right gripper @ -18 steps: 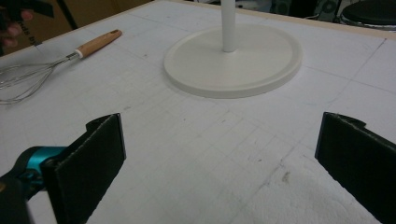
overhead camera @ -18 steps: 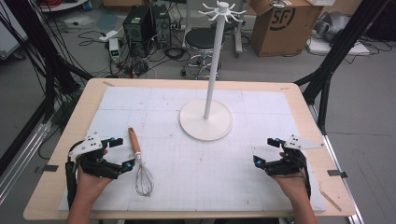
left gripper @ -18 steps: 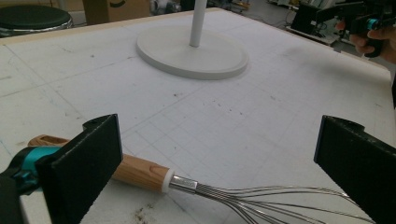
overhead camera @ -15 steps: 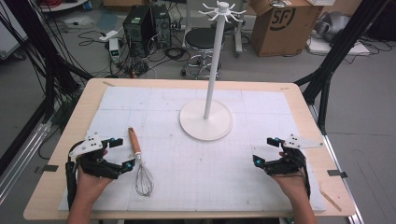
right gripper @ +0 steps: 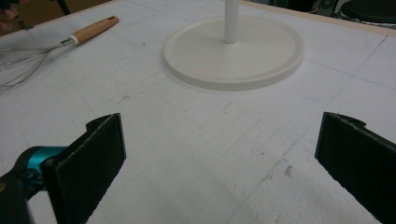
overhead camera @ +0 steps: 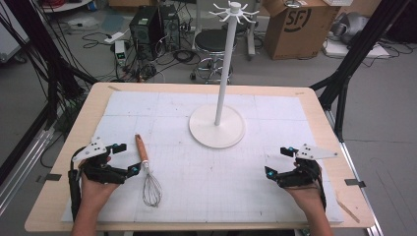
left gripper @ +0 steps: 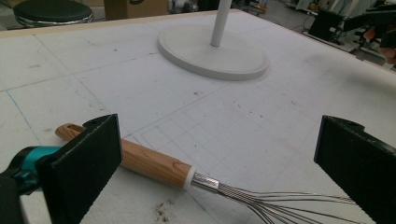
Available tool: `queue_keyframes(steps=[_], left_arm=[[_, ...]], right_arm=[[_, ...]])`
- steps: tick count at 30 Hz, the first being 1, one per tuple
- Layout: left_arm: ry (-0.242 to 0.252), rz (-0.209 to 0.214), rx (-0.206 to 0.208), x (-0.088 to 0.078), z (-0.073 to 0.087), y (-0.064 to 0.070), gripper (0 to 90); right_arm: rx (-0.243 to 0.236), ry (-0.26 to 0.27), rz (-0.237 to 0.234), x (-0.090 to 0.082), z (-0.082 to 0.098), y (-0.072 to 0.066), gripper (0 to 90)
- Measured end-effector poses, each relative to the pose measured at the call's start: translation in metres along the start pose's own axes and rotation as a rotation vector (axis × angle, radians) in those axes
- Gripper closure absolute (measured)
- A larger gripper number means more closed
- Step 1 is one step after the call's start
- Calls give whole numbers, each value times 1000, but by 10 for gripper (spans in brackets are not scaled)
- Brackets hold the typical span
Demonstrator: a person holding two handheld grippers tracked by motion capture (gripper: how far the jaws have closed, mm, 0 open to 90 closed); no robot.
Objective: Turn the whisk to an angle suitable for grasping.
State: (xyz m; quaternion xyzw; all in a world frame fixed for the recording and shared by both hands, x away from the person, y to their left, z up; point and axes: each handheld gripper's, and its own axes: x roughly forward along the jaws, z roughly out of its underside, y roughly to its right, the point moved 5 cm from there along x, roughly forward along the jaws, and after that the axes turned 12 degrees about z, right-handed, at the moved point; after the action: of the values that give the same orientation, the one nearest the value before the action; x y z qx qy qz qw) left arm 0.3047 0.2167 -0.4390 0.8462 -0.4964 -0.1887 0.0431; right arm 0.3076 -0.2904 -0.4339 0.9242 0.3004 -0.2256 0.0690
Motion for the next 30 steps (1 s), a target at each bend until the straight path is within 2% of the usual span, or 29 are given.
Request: queue_keyframes(steps=[8,13,15,19,20,21,24,26,30], left_arm=[[-27,-17,-3,3,0,0,16],[-86,-52,-8,7,-2,-1,16],[-93,-60,-11,9,-3,0,17],[-126,-85,-20,15,-9,-1,17],[-158,-104,-26,18,-13,-2,17],[-158,-104,-26,18,-13,-2,17],[-188,-138,-24,19,-25,-5,17],[-192,-143,-22,20,-28,-5,17],[-231,-161,-23,26,-42,-8,16]], right_arm=[[-32,-17,4,3,1,-4,7],[-28,-20,-6,6,0,-3,7],[-21,-9,-10,6,-1,-3,7],[-26,-11,-14,8,-3,-4,7],[-32,-11,-10,9,-4,-4,7],[-32,-14,-12,9,-4,-5,8],[-41,-19,-14,11,-4,-5,7],[-39,-18,-17,11,-4,-6,7],[-36,-20,-17,11,-4,-5,7]])
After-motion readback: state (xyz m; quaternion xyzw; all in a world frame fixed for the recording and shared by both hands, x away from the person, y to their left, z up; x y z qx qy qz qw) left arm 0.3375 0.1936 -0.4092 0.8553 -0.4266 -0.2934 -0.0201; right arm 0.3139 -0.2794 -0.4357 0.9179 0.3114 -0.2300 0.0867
